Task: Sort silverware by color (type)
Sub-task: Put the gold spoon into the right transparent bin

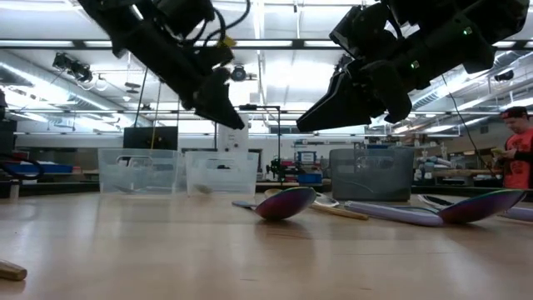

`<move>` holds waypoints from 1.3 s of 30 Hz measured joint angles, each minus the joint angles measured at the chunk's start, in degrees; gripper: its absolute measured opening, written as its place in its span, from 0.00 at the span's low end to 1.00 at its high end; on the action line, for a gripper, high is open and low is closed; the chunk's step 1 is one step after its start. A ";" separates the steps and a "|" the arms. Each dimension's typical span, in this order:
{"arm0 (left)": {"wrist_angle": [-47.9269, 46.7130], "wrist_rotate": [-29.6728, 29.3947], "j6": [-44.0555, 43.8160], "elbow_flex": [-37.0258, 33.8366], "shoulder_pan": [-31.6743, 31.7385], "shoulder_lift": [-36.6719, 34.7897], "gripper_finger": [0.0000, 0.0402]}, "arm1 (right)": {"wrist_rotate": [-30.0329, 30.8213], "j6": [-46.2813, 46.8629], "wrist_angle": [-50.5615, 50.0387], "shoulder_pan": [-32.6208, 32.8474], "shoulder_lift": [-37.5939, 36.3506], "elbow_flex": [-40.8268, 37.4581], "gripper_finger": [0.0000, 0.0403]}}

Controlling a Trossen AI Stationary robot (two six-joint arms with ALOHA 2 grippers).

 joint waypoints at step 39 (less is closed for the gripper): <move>-47.37 16.41 -26.36 26.44 -31.51 17.49 0.35 | -1.91 0.23 2.24 -1.88 0.00 0.00 0.33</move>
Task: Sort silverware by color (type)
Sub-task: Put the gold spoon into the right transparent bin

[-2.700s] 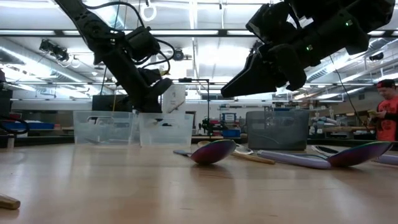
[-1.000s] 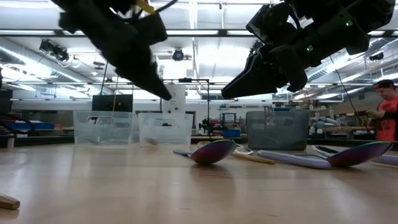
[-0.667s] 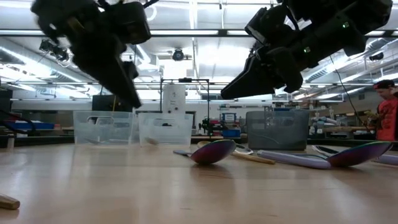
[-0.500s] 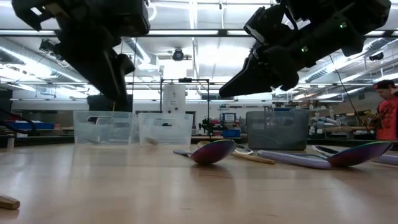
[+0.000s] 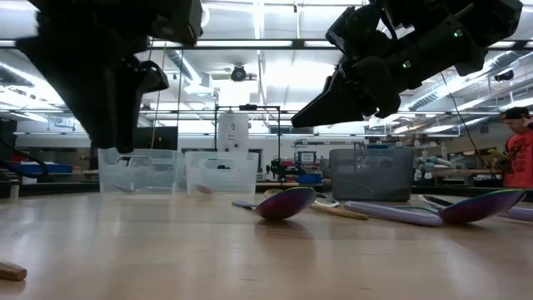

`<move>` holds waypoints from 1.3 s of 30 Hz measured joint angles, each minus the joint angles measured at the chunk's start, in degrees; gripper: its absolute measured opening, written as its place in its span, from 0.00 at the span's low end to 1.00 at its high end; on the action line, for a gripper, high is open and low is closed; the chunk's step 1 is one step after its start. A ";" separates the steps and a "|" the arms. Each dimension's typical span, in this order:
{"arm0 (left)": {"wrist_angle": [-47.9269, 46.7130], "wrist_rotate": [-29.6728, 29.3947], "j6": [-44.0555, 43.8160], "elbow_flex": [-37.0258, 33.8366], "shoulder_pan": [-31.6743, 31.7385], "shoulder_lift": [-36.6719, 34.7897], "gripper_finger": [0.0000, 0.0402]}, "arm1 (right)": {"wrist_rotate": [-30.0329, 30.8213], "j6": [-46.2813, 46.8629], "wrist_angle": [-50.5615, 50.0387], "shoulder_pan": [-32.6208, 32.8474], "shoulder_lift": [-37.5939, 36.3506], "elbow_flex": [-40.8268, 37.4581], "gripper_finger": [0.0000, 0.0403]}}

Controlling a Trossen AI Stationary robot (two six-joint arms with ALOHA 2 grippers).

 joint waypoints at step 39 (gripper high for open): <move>-2.88 6.41 -10.99 2.48 -11.06 7.54 0.29 | -1.50 -1.08 4.62 -0.41 0.00 0.00 0.33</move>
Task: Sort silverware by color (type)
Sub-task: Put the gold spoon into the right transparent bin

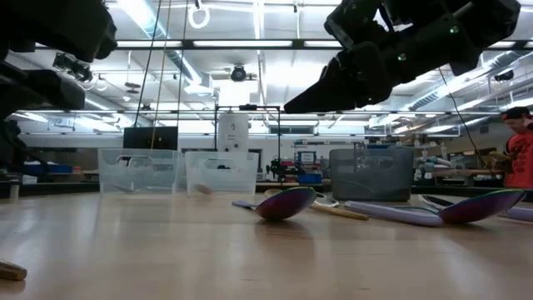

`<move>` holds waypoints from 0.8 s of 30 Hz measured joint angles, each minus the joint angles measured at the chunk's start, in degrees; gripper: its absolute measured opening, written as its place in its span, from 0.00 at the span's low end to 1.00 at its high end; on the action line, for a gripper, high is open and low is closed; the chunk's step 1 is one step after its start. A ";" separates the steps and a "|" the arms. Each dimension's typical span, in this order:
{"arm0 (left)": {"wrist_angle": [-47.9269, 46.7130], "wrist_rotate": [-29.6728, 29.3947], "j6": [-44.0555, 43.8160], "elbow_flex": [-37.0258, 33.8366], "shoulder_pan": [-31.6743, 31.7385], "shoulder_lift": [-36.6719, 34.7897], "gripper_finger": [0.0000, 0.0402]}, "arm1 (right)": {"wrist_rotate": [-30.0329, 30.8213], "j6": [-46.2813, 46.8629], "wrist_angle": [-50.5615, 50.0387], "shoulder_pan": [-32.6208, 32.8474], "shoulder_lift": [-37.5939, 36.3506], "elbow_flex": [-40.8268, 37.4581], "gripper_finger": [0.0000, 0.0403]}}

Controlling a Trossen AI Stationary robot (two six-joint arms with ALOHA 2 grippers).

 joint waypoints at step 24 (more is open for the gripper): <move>0.96 -1.98 5.16 0.17 -1.27 3.03 0.28 | -1.30 0.07 0.17 -0.07 0.00 0.00 0.33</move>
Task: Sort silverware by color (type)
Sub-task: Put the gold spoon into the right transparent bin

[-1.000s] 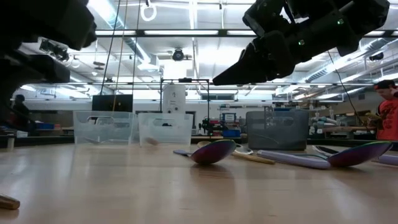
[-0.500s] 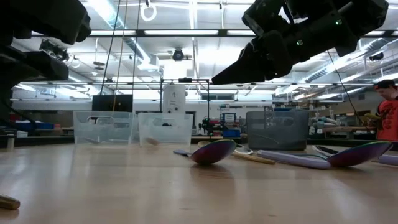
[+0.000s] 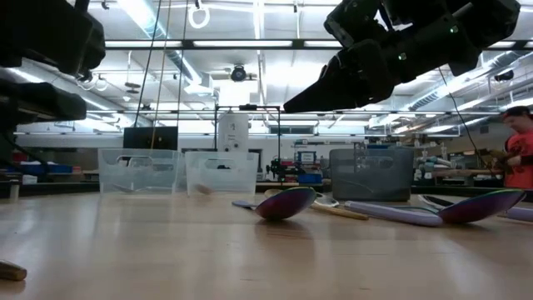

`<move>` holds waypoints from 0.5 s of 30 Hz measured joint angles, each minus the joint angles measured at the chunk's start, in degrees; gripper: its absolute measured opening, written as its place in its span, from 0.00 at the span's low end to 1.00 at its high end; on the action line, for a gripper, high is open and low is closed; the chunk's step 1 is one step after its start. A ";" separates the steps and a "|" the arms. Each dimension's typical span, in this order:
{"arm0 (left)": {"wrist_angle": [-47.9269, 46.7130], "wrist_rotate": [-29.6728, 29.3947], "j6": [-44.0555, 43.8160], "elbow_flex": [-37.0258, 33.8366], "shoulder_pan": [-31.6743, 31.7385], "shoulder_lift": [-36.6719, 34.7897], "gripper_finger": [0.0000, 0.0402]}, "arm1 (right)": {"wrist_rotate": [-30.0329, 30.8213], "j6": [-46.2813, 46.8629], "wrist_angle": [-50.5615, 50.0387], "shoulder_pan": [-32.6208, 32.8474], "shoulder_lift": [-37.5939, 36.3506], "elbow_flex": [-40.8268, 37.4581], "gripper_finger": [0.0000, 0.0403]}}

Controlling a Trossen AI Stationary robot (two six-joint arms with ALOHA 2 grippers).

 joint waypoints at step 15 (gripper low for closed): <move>-1.56 -0.64 4.70 -0.02 1.38 0.14 0.13 | -0.17 0.69 0.34 0.19 0.00 0.00 0.33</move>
